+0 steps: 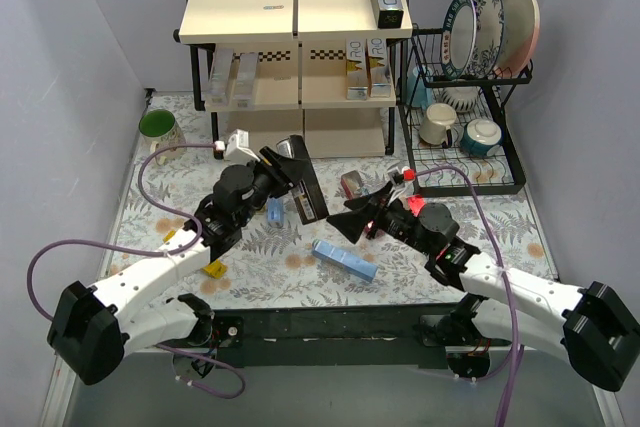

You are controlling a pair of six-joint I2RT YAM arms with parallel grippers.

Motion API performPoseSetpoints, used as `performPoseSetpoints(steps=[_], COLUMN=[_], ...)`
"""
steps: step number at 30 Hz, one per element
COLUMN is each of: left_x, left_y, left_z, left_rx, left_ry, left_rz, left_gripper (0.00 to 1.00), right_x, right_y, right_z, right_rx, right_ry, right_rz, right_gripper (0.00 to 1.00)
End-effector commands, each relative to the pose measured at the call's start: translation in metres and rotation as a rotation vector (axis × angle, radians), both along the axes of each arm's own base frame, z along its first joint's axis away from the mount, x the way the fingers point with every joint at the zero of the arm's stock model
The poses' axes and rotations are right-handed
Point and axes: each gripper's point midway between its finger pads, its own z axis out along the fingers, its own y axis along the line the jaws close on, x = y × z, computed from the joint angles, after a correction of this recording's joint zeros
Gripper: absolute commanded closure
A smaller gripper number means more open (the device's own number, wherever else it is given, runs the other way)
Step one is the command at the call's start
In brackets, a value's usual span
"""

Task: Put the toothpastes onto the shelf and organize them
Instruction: Pick up the toothpaste from the center of the board.

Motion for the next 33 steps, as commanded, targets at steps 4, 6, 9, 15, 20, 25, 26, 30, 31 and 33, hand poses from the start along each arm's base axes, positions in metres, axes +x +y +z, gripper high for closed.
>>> performPoseSetpoints(steps=[4,6,9,15,20,25,26,30,31,33], left_x=[-0.027,-0.031,-0.039,-0.051,-0.057,-0.064,-0.066,-0.069,-0.07,-0.069], left_y=[0.004,0.004,0.002,0.002,0.001,0.002,0.002,0.003,0.004,0.005], left_z=[0.077,0.082,0.093,0.105,0.111,0.117,0.119,0.12,0.118,0.117], left_rx=[-0.337,-0.354,-0.388,-0.424,-0.446,-0.458,-0.451,-0.44,-0.436,-0.424], left_ry=[-0.188,-0.203,-0.235,-0.289,-0.33,-0.372,-0.385,-0.407,-0.409,-0.416], left_rz=[-0.061,-0.077,-0.115,-0.164,-0.195,-0.214,-0.224,-0.229,-0.228,-0.221], left_gripper=[0.73,0.73,0.73,0.72,0.71,0.7,0.7,0.68,0.67,0.65], right_x=[-0.018,-0.018,-0.018,-0.02,-0.026,-0.03,-0.031,-0.032,-0.033,-0.033], right_y=[0.021,0.026,0.032,0.04,0.047,0.054,0.054,0.056,0.056,0.057], right_z=[0.092,0.096,0.096,0.101,0.109,0.105,0.106,0.104,0.104,0.103], right_rx=[0.271,0.285,0.289,0.306,0.326,0.326,0.329,0.326,0.324,0.319], right_ry=[-0.135,-0.131,-0.127,-0.13,-0.138,-0.115,-0.114,-0.109,-0.109,-0.105], right_rz=[0.171,0.19,0.215,0.268,0.333,0.389,0.395,0.412,0.418,0.424], right_gripper=[0.07,0.07,0.07,0.08,0.11,0.18,0.19,0.31,0.33,0.41])
